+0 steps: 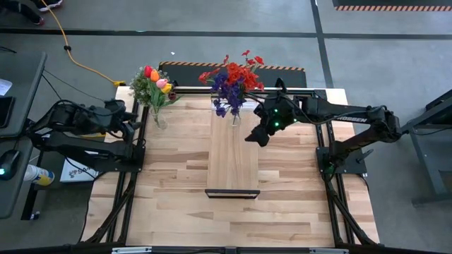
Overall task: Pick and place flowers into a vace then onto a shelf
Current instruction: Put the transparent vase on the shelf
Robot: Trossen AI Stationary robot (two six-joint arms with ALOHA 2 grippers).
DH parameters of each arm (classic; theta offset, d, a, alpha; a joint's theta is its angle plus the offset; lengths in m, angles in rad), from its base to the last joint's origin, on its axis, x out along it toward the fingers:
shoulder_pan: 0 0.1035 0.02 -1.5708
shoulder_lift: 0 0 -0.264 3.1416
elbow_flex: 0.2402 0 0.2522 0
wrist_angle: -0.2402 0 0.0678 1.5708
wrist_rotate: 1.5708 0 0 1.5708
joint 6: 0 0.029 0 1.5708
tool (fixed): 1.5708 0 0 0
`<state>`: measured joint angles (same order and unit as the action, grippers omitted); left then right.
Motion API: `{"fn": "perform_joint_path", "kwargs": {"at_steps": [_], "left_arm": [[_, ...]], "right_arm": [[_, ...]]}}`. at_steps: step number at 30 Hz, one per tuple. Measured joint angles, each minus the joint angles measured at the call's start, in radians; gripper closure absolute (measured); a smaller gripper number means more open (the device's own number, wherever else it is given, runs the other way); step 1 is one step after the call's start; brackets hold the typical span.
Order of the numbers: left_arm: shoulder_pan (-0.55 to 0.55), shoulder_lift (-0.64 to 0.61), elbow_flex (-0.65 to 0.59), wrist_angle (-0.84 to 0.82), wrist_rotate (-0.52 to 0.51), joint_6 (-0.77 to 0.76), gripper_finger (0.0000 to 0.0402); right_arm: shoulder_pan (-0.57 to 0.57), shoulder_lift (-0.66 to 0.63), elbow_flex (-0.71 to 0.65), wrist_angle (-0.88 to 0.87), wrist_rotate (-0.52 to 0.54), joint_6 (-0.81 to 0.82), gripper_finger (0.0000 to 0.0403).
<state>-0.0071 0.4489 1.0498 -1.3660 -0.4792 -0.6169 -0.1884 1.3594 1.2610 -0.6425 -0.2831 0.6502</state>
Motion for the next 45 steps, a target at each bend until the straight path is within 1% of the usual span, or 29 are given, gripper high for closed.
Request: {"fn": "perform_joint_path", "kwargs": {"at_steps": [2, 4, 7, 12, 15, 19, 22, 26, 30, 39, 42, 45], "left_arm": [[0.0, 0.0, -0.025, 0.003, 0.002, -0.042, 0.0153], [0.0, 0.0, -0.059, 0.005, 0.003, -0.094, 0.0153], [0.0, 0.001, -0.136, 0.006, 0.003, -0.21, 0.0153], [0.0, 0.001, -0.278, 0.019, -0.002, -0.323, 0.0153], [0.0, 0.001, -0.354, 0.071, -0.019, -0.357, 0.0153], [0.0, 0.001, -0.416, 0.175, -0.092, -0.358, 0.0153], [0.0, 0.001, -0.434, 0.207, -0.134, -0.36, 0.0153], [0.0, 0.001, -0.436, 0.213, -0.144, -0.357, 0.0153], [0.0, 0.001, -0.436, 0.214, -0.183, -0.354, 0.0153], [0.0, 0.001, -0.436, 0.218, -0.179, -0.356, 0.0152], [0.0, 0.001, -0.436, 0.218, -0.159, -0.356, 0.014], [0.0, 0.001, -0.436, 0.218, -0.135, -0.356, 0.011]], "right_arm": [[0.011, 0.0, 0.0, -0.023, -0.021, 0.031, 0.0129], [0.029, 0.0, 0.0, -0.038, -0.013, 0.041, 0.0129], [0.054, -0.004, 0.0, -0.061, -0.013, 0.047, 0.013], [0.095, -0.025, 0.0, -0.07, -0.008, 0.024, 0.0128], [0.113, -0.045, 0.0, -0.056, 0.004, 0.007, 0.0128], [0.125, -0.075, 0.0, -0.018, 0.062, 0.006, 0.0127], [0.126, -0.099, 0.0, -0.005, 0.091, 0.014, 0.0127], [0.126, -0.129, 0.0, -0.003, 0.125, 0.031, 0.0127], [0.126, -0.151, 0.0, 0.021, 0.167, 0.03, 0.0128], [0.126, -0.163, 0.0, 0.053, 0.184, 0.024, 0.0128], [0.126, -0.163, 0.0, 0.053, 0.18, 0.023, 0.0127], [0.126, -0.163, 0.0, 0.053, 0.18, 0.022, 0.0128]]}}
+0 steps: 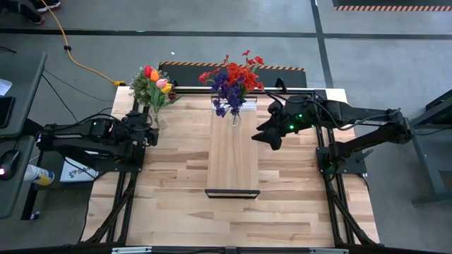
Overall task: Pick and place flowers into a vace then onto a shelf
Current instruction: Put the transparent vase on the shelf
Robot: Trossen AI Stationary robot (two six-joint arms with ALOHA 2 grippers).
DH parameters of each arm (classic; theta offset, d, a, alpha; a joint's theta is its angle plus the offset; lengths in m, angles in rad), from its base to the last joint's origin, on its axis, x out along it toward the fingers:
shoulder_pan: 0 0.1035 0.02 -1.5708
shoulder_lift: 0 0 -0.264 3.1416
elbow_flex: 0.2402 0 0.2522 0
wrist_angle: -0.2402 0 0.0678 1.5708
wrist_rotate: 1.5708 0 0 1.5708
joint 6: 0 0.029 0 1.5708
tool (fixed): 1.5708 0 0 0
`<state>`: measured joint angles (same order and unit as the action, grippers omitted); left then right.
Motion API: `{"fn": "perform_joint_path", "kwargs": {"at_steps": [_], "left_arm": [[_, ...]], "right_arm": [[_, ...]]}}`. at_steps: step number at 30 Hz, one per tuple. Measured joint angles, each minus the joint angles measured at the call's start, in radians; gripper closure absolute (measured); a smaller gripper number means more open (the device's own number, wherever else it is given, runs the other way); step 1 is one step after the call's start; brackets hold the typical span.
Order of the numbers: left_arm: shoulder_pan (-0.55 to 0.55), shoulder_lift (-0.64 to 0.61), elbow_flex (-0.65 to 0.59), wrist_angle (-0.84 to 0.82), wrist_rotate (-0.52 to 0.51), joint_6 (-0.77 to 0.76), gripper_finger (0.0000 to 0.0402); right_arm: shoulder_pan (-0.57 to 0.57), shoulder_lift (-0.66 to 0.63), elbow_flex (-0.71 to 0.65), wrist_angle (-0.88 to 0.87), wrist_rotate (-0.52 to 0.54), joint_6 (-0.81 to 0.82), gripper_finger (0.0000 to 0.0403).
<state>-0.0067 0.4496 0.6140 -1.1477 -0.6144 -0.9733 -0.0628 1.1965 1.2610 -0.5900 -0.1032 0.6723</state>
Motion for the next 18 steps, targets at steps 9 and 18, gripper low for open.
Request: {"fn": "perform_joint_path", "kwargs": {"at_steps": [9, 18], "left_arm": [[0.0, 0.0, 0.0, 0.006, -0.072, 0.002, 0.0015], [0.0, 0.035, 0.0, 0.052, -0.124, 0.007, 0.0078]], "right_arm": [[0.0, 0.0, 0.0, 0.0, 0.02, -0.027, 0.0128], [0.0, 0.0, 0.0, -0.001, 0.028, -0.071, 0.0127]]}}
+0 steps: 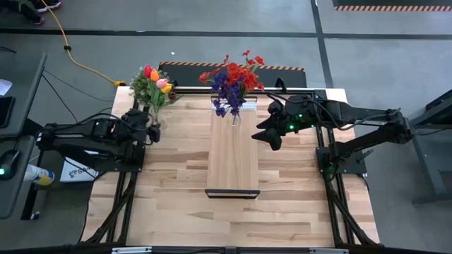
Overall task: Pick and place flowers into a vace then onto a shelf
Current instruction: Put the transparent vase on the shelf
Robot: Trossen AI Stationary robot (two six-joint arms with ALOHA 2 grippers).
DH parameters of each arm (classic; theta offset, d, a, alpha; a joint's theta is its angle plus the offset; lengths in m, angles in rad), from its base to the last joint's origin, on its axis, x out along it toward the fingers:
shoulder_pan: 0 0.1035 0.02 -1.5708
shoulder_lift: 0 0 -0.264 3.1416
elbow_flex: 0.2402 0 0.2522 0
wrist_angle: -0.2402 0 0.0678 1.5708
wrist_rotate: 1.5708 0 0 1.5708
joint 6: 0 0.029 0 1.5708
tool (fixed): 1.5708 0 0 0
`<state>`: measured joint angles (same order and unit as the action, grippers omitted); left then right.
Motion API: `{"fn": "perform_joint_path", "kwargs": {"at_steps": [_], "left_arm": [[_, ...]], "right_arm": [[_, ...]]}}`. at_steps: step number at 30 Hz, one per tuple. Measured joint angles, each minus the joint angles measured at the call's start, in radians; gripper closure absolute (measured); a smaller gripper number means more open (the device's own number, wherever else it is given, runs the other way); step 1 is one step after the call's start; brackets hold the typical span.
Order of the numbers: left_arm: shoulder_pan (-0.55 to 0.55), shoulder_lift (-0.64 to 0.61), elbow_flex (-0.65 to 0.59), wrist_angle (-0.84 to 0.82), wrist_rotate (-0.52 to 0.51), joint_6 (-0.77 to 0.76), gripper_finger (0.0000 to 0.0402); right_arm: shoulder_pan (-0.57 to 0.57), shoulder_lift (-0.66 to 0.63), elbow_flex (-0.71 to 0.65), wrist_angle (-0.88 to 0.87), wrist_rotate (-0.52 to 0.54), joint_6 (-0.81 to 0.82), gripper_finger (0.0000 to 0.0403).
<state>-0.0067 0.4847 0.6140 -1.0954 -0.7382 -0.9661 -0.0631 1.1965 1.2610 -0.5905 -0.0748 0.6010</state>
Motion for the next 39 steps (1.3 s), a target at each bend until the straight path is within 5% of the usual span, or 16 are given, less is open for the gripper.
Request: {"fn": "perform_joint_path", "kwargs": {"at_steps": [7, 18, 27, 39], "left_arm": [[0.0, 0.115, 0.0, -0.001, 0.0, -0.007, 0.0082], [0.0, 0.26, 0.0, -0.005, -0.009, -0.012, 0.0037], [0.0, 0.286, 0.0, -0.007, -0.031, -0.064, 0.0003], [0.0, 0.285, -0.022, -0.017, -0.11, -0.153, 0.0006]], "right_arm": [[0.0, 0.0, 0.0, 0.001, 0.0, 0.0, 0.0127], [0.0, 0.0, 0.0, 0.001, -0.013, 0.008, 0.013], [0.0, 0.0, 0.0, 0.001, -0.014, 0.008, 0.013], [0.0, 0.0, 0.0, 0.004, -0.016, -0.022, 0.013]]}}
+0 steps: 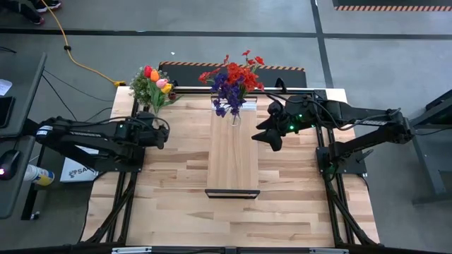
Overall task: Pick and place flowers into a vace then onto a shelf
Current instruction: Put the transparent vase on the shelf
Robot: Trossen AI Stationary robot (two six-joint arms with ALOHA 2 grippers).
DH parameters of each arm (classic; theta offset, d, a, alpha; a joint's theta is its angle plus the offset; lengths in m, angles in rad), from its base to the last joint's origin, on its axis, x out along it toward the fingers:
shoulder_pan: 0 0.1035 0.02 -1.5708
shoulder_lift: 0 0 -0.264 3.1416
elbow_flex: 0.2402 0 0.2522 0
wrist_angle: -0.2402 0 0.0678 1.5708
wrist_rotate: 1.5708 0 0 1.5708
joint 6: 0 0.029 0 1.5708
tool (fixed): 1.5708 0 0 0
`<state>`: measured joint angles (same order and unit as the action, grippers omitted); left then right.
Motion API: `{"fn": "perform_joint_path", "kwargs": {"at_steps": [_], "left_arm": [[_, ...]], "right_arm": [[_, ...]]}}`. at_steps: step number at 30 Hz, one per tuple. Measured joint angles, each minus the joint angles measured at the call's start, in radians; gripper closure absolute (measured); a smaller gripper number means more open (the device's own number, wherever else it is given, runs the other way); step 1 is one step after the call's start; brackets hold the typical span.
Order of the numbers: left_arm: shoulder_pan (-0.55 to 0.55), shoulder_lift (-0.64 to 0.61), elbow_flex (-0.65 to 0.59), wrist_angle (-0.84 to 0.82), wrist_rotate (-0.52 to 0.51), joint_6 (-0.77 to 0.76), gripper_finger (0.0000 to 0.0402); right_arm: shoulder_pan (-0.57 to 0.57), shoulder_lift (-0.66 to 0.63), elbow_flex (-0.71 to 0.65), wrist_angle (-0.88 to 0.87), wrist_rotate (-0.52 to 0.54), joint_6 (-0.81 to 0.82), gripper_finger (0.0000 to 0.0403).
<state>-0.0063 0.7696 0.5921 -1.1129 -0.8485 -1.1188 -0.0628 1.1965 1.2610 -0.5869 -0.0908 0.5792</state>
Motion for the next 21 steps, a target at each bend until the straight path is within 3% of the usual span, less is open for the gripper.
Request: {"fn": "perform_joint_path", "kwargs": {"at_steps": [7, 21], "left_arm": [[0.0, 0.001, -0.071, 0.014, 0.013, -0.097, 0.0007], [0.0, 0.001, -0.137, 0.145, -0.08, -0.089, 0.0007]], "right_arm": [[0.0, 0.0, 0.0, 0.0, 0.0, -0.019, 0.013], [0.0, -0.001, 0.0, 0.0, -0.047, -0.021, 0.013]]}}
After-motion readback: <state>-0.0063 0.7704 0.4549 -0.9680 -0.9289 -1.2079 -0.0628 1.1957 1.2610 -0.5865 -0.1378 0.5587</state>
